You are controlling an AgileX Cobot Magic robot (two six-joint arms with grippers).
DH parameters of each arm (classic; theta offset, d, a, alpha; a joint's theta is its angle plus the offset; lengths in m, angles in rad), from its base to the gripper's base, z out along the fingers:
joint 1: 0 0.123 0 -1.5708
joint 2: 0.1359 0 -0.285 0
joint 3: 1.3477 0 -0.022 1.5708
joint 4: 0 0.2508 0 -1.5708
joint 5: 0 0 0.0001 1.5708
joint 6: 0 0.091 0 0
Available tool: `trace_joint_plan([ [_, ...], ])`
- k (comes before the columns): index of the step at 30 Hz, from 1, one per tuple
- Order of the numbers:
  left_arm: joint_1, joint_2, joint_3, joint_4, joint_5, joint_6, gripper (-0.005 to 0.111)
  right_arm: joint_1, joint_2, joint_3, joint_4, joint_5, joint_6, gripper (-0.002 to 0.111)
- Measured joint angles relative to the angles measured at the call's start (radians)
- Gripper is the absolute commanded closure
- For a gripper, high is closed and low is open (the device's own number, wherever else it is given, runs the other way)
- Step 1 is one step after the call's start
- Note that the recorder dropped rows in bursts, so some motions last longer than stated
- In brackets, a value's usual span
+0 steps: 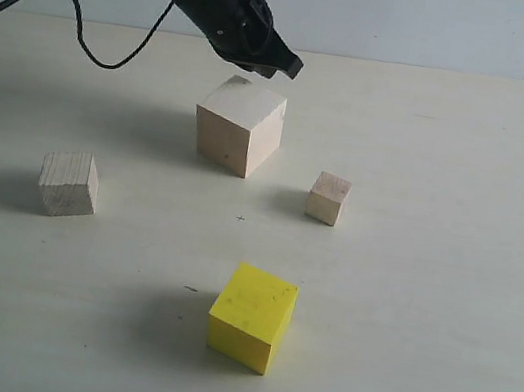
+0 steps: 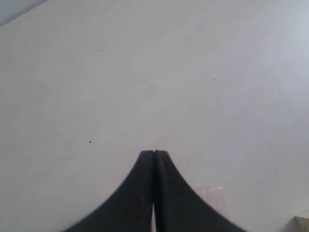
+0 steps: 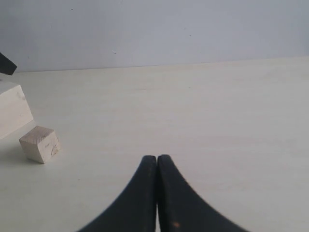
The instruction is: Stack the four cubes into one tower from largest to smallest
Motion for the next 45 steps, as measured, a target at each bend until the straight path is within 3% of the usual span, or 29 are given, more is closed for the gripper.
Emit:
trace_joint_plan([
  [12, 0.000, 0.034, 0.000, 0.003, -0.005, 0.000, 0.107, 0.000, 0.000, 0.000, 0.000, 0.000, 0.000, 0.108],
  [24, 0.000, 0.034, 0.002, -0.004, 0.115, 0.000, 0.107, 0.000, 0.000, 0.000, 0.000, 0.000, 0.000, 0.108],
  [35, 0.000, -0.039, 0.186, 0.002, 0.151, -0.016, 0.107, 0.000, 0.000, 0.000, 0.000, 0.000, 0.000, 0.108],
  [45, 0.000, -0.217, 0.358, 0.009, 0.051, -0.007, 0.107, 0.000, 0.000, 0.000, 0.000, 0.000, 0.000, 0.108],
])
